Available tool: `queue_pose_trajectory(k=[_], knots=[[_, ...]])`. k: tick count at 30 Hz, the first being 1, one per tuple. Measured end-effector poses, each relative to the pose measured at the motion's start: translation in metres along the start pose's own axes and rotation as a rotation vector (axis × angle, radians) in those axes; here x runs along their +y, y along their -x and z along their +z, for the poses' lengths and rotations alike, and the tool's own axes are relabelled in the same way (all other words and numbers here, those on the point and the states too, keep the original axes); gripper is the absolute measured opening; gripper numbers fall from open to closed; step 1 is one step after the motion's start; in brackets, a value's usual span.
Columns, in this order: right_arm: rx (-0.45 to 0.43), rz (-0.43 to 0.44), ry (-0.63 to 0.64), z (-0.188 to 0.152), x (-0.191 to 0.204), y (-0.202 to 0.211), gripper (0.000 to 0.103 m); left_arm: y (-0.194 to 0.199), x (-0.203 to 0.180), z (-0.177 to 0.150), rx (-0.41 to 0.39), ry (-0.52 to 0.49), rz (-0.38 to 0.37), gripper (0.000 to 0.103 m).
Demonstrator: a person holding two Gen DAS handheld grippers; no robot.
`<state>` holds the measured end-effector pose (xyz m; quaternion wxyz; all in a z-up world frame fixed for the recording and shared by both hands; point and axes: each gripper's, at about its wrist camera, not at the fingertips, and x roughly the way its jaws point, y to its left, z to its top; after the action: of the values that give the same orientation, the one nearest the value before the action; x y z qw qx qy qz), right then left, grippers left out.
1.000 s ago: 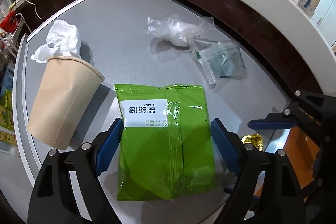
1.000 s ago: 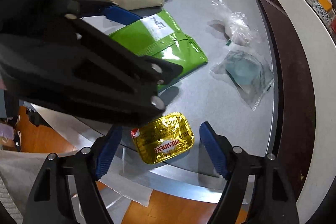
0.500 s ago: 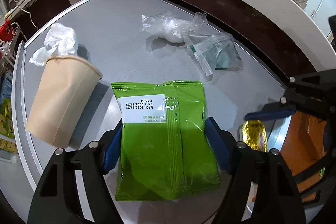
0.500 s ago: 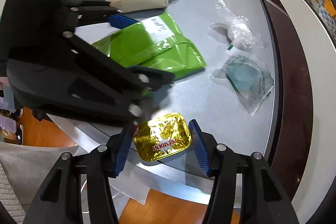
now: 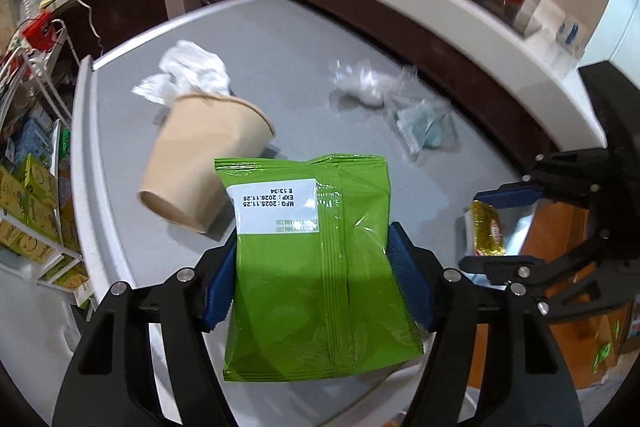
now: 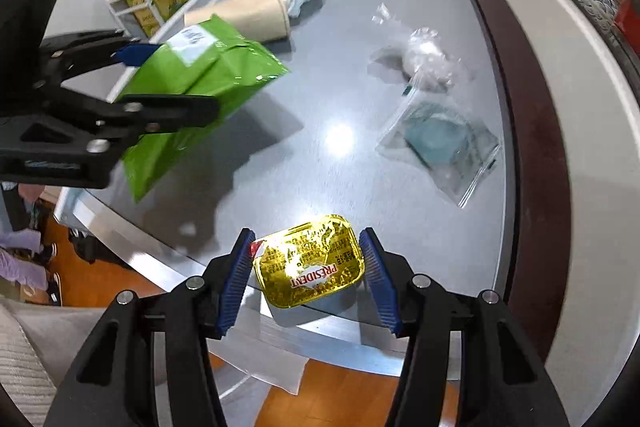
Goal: Collect trash
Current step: 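Grasp the green packet with the left gripper while the right grasps the gold butter foil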
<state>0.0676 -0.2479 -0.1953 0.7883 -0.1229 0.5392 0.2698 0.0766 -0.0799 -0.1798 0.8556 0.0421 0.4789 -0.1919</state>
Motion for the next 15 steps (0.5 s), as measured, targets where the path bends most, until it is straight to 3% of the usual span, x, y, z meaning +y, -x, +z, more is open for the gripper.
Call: queue_pose_trajectory(k=[15], knots=[[-0.164,-0.024,-0.072,0.017,0.002,0.057,0.053,0.070,0.018,0.002,-0.166,0.137,0.053,0.069]])
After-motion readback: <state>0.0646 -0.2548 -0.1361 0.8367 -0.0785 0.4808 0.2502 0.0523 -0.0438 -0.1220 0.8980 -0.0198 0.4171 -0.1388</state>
